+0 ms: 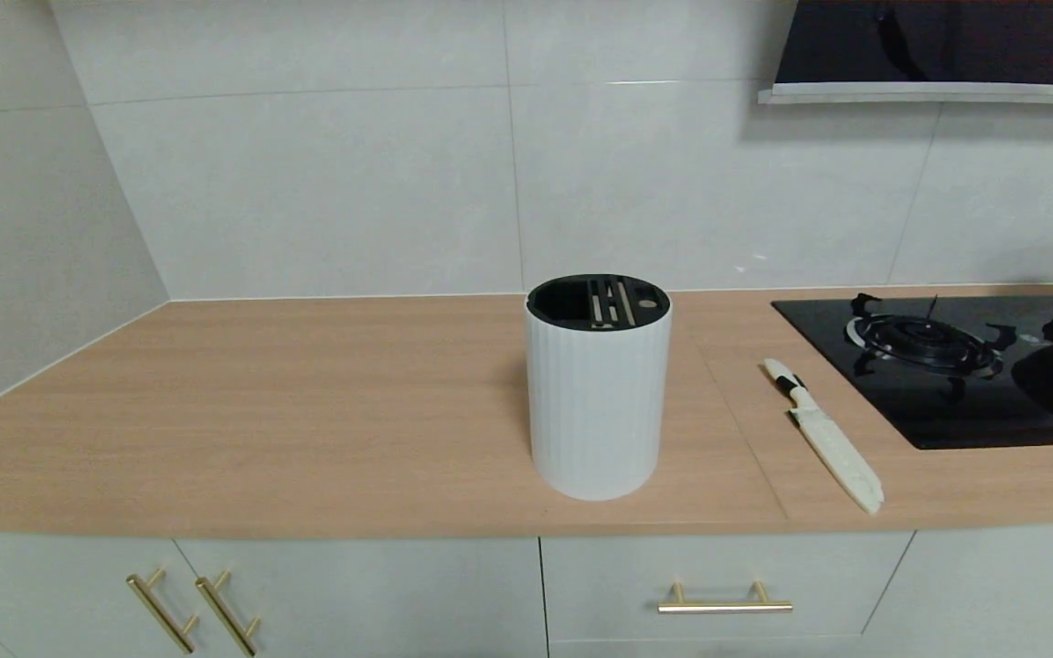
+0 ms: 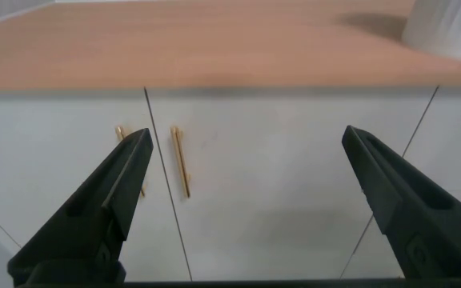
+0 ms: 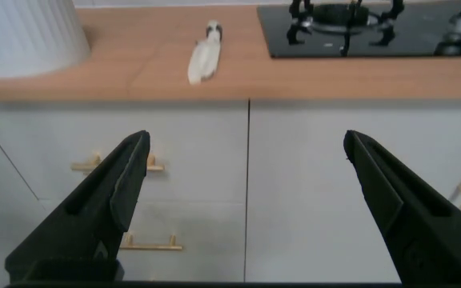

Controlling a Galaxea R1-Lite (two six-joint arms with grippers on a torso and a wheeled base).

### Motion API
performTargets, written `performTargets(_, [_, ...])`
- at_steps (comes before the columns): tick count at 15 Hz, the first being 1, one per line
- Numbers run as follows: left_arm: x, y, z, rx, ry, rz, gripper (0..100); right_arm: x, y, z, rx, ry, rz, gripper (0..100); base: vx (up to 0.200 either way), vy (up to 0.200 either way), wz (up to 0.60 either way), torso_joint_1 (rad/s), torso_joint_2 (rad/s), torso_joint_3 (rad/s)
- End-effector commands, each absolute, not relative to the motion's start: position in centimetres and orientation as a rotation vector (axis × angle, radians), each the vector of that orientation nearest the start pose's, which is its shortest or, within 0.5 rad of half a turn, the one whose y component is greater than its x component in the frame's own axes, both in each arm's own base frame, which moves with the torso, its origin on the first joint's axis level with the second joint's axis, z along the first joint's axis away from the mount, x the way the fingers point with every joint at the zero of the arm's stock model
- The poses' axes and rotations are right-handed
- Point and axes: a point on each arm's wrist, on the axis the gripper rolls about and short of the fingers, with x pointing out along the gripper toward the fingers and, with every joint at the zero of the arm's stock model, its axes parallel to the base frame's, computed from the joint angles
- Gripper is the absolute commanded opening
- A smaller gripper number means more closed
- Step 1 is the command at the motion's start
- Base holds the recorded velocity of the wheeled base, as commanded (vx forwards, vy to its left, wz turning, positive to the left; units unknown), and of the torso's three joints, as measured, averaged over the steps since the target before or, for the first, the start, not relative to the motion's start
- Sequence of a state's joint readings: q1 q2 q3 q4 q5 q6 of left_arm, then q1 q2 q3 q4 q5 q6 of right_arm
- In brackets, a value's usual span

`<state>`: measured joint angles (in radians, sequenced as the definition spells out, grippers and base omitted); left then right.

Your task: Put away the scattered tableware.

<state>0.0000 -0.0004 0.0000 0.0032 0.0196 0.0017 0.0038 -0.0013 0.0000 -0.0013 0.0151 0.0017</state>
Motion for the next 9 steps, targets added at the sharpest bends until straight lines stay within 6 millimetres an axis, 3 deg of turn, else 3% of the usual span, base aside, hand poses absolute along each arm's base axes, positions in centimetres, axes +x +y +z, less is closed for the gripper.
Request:
performTargets(1, [-2.28, 0.04, 7.52, 0.002, 0.003, 0.02, 100, -2.28, 0.02, 7.56, 0.002, -0.002, 0.02, 100, 0.0, 0.0, 0.0, 0.222, -0.52, -0.3])
performTargets(9, [-2.28, 0.04, 7.52, 0.002, 0.003, 0.02, 100, -2.28, 0.02, 7.56, 0.002, -0.002, 0.02, 100, 0.0, 0.0, 0.0, 0.253, -0.55, -0.302])
